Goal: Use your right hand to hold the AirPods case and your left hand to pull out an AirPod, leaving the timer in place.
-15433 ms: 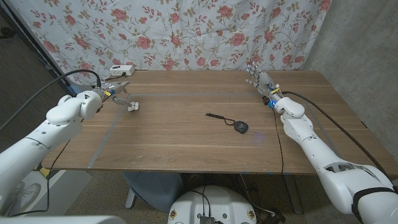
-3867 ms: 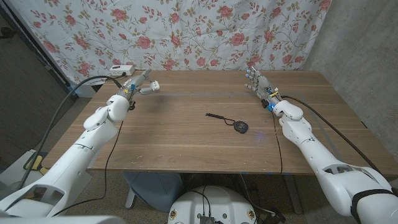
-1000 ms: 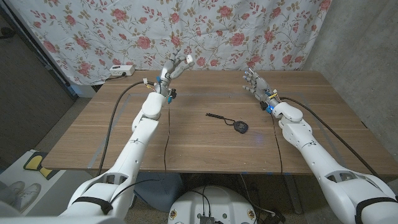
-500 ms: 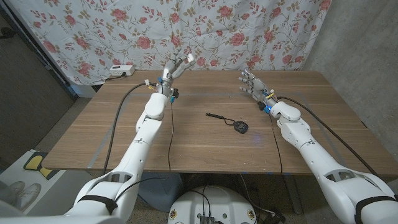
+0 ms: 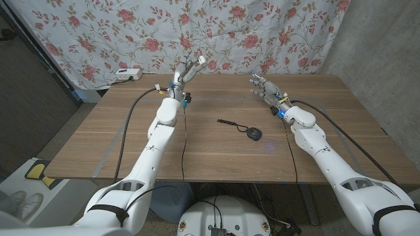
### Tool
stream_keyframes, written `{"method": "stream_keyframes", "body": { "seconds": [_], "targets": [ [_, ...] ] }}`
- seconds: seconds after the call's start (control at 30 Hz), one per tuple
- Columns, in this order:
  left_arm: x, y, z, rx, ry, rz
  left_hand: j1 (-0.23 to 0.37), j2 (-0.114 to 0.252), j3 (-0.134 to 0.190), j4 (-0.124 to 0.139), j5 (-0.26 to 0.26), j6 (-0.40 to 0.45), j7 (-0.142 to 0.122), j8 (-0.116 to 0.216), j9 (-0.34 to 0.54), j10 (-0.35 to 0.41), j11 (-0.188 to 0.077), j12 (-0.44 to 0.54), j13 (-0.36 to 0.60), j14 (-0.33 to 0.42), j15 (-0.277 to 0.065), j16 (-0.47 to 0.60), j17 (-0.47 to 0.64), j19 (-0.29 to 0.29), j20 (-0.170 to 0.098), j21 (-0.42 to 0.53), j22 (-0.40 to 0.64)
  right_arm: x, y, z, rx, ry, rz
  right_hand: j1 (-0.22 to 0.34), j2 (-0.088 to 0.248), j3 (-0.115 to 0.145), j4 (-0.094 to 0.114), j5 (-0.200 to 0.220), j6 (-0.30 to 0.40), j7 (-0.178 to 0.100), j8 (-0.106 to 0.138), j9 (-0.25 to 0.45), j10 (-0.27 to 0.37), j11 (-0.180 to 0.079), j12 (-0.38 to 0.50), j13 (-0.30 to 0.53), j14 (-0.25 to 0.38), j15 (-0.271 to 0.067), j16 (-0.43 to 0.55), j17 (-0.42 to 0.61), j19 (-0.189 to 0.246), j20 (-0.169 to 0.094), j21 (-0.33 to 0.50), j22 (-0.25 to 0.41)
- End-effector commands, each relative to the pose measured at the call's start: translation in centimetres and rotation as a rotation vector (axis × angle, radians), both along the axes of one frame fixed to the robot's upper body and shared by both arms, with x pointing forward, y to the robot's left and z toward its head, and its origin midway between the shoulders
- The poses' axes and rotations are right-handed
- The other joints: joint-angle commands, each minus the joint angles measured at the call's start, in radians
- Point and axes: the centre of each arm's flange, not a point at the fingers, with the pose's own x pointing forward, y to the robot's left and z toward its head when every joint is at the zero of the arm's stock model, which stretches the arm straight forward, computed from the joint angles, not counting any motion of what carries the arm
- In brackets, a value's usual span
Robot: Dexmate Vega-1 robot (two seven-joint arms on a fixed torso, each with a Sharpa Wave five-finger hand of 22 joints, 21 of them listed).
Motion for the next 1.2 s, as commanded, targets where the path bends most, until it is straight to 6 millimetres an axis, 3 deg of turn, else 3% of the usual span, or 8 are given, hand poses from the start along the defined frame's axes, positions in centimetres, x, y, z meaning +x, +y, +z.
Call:
{"method": "stream_keyframes", "body": {
  "seconds": [0.03,0.17,0.27,0.33,0.9,1.2],
  "targets": [
    [0.2,-0.6,0.1,-0.051,0.019,0.009,0.005,0.020,-0.003,0.000,0.007,0.006,0.003,0.001,0.004,0.068,-0.056,0.006,0.011,0.000,0.007,0.004,0.002,0.000,0.002,-0.003,0.001,-0.8,1.6,0.2,-0.054,-0.068,-0.058,0.141,-0.002,0.059,-0.007,0.009,-0.010,-0.022,0.009,0.002,0.007,-0.038,-0.010,0.000,-0.005,-0.026,-0.001,0.002,0.014,-0.008,-0.002,-0.001],
    [0.2,-0.9,0.3,-0.041,0.007,0.034,0.005,0.021,-0.005,0.000,0.008,0.011,0.003,0.002,0.004,0.070,-0.056,0.006,0.013,0.001,0.008,0.004,0.002,-0.001,0.004,-0.003,0.001,-1.3,2.3,0.0,-0.050,-0.094,-0.105,0.208,-0.012,0.083,-0.008,0.008,-0.012,-0.032,0.012,0.002,0.010,-0.046,-0.012,0.001,0.004,-0.048,0.001,0.001,0.028,-0.021,0.000,-0.002],
    [0.3,-1.2,0.4,-0.060,0.008,0.025,0.005,0.022,-0.005,0.000,0.008,0.014,0.002,0.003,0.004,0.070,-0.056,0.006,0.013,0.001,0.009,0.004,0.002,-0.001,0.006,-0.003,0.001,-1.5,2.6,-0.1,-0.064,-0.111,-0.137,0.266,-0.025,0.101,-0.007,0.005,-0.012,-0.034,0.013,0.002,0.010,-0.047,-0.014,0.003,0.017,-0.084,0.004,0.000,0.042,-0.032,0.001,-0.002],
    [0.3,-1.4,0.3,-0.063,0.010,0.022,0.005,0.024,-0.006,0.000,0.009,0.015,0.002,0.003,0.004,0.071,-0.056,0.006,0.014,0.002,0.009,0.005,0.002,0.000,0.005,-0.003,0.001,-1.6,2.6,0.0,-0.066,-0.114,-0.145,0.307,-0.039,0.110,-0.002,0.003,-0.002,-0.034,0.017,0.002,0.043,-0.062,-0.003,0.005,0.036,-0.097,0.010,-0.002,0.068,-0.042,0.007,-0.001],
    [0.0,-2.5,0.7,-0.050,0.027,-0.004,-0.001,0.032,-0.014,0.005,0.011,0.020,0.004,0.003,0.004,0.075,-0.055,0.005,0.020,0.004,0.013,0.007,0.002,0.001,0.008,-0.003,0.001,-2.8,3.1,0.3,-0.063,-0.174,-0.197,0.332,-0.051,0.113,0.004,-0.001,-0.005,-0.030,0.014,0.002,0.057,-0.063,-0.001,0.007,0.044,-0.099,0.012,-0.001,0.070,-0.047,0.004,0.000],
    [-0.2,-3.4,0.5,-0.081,0.026,-0.011,-0.004,0.032,-0.019,0.006,0.011,0.021,0.005,0.003,0.004,0.075,-0.055,0.004,0.022,0.002,0.013,0.007,0.002,-0.002,0.008,-0.004,0.001,-4.0,5.4,-0.2,-0.071,-0.213,-0.272,0.412,-0.041,0.141,0.000,-0.001,-0.035,-0.051,0.004,0.002,0.069,-0.099,-0.002,0.009,0.047,-0.121,0.012,-0.001,0.070,-0.068,-0.001,-0.001]
  ]
}}
